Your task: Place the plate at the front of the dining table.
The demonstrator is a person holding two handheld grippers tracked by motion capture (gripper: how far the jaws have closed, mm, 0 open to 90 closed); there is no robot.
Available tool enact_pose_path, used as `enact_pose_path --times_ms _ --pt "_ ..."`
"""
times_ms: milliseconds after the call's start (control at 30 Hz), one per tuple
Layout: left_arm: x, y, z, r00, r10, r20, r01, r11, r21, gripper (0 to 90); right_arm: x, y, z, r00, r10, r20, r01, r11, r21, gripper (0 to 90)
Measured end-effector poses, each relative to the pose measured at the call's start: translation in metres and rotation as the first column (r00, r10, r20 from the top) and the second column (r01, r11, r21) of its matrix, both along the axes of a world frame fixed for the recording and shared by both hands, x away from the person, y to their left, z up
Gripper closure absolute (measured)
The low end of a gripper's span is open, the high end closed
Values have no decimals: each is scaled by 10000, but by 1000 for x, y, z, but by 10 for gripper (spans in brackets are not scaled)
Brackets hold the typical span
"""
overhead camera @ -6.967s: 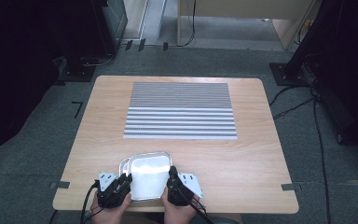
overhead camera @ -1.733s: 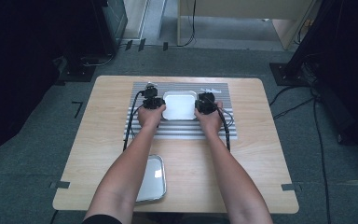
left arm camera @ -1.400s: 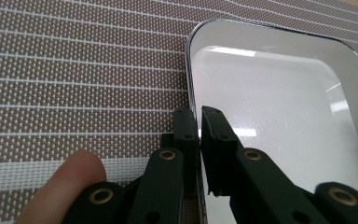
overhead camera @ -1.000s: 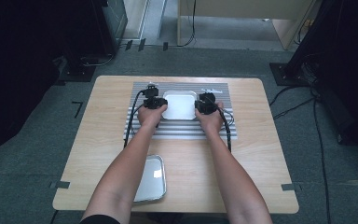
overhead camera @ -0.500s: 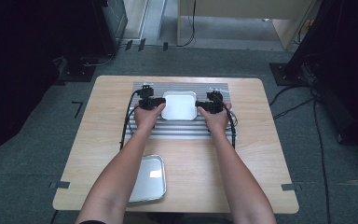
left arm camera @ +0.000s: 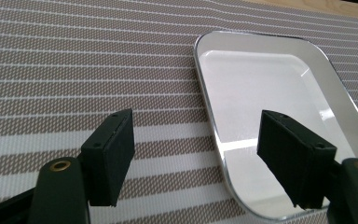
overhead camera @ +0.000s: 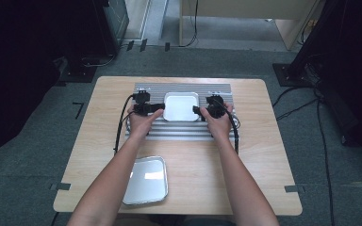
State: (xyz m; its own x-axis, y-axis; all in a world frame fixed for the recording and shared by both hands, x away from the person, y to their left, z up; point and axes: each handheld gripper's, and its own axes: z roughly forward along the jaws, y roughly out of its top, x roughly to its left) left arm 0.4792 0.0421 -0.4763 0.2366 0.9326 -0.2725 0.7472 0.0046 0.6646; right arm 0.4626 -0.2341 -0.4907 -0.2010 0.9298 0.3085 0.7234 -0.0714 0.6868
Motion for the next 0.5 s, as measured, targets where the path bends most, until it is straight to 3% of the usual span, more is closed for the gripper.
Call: enact_pose_path --times_ms 167,333,500 --pt "-10 18 -2 9999 59 -161 -71 9971 -761 259 -12 -5 0 9991 363 224 -363 9993 -2 225" --pt "-21 32 -3 10000 -9 -32 8 9995 -329 257 -24 -8 0 9985 299 467 -278 9986 -453 228" --pt "-33 45 4 9997 -160 207 171 9984 -544 256 -32 -14 2 9971 112 751 -51 9966 -818 231"
